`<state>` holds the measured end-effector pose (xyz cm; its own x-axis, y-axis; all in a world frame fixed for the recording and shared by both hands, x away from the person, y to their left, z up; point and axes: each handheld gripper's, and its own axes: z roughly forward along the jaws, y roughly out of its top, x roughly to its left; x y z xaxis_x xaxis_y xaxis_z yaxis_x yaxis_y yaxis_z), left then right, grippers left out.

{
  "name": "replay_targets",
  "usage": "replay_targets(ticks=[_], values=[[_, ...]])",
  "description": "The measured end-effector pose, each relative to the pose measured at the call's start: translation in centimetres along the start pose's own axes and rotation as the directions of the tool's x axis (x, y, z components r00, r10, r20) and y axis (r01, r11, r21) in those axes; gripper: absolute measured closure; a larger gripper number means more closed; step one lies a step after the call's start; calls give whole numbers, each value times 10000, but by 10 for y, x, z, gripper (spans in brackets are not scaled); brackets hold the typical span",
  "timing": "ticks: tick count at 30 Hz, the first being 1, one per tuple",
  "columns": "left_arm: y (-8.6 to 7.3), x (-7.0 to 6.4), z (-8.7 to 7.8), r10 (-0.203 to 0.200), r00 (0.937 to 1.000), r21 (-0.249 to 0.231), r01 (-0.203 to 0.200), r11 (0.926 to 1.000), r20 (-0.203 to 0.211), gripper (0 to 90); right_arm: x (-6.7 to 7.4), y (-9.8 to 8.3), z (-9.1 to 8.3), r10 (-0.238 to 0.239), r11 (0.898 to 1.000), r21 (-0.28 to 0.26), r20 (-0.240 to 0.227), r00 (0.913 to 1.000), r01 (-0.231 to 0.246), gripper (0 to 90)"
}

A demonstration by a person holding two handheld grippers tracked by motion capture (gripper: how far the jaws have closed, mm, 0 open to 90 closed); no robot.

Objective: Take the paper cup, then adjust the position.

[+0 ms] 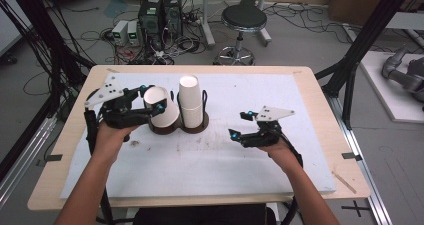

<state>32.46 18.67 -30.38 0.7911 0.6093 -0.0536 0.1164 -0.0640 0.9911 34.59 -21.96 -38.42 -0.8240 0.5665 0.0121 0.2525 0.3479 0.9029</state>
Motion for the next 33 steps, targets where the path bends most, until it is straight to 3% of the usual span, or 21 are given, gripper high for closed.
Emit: replay_targets(ticks=[2, 6, 10, 13, 17, 18, 19, 22, 28, 33], values=[[-7, -2, 6, -16, 9998, 99, 14, 10000, 183, 354, -12, -8, -12, 133, 9999, -67, 515, 9986, -129, 221], [-19, -7, 15, 56, 9989, 232, -67, 9997, 470, 354, -23, -15, -16, 333, 9994, 80, 848, 9958, -341, 221], [-29, -14, 25, 61, 9986, 378, -81, 9993, 534, 353, -32, -23, -20, 749, 9970, 113, 904, 9931, -762, 221], [-35, -16, 32, -50, 9986, 345, 32, 9994, 520, 353, -35, -25, -22, 702, 9974, 97, 809, 9942, -713, 219], [-40, -20, 38, -189, 9983, 292, 174, 9994, 547, 353, -36, -24, -24, 791, 9963, -374, 342, 9963, -778, 217], [-41, -21, 40, -164, 9982, 344, 145, 9993, 578, 353, -35, -23, -24, 766, 9955, -553, 7, 9971, -765, 217], [-42, -22, 41, -158, 9981, 372, 136, 9992, 599, 353, -35, -23, -24, 766, 9955, -553, 7, 9971, -765, 217], [-45, -25, 45, -157, 9979, 450, 129, 9989, 636, 353, -31, -22, -23, 444, 9985, -289, -687, 9966, -464, 211], [-46, -33, 52, 64, 9968, 606, -112, 9981, 798, 356, -25, -17, -26, 501, 9964, -633, -1015, 9936, -567, 205], [-47, -39, 59, -88, 9952, 524, 37, 9986, 974, 356, -13, -10, -29, 236, 9939, -1025, -1540, 9878, -398, 205]])
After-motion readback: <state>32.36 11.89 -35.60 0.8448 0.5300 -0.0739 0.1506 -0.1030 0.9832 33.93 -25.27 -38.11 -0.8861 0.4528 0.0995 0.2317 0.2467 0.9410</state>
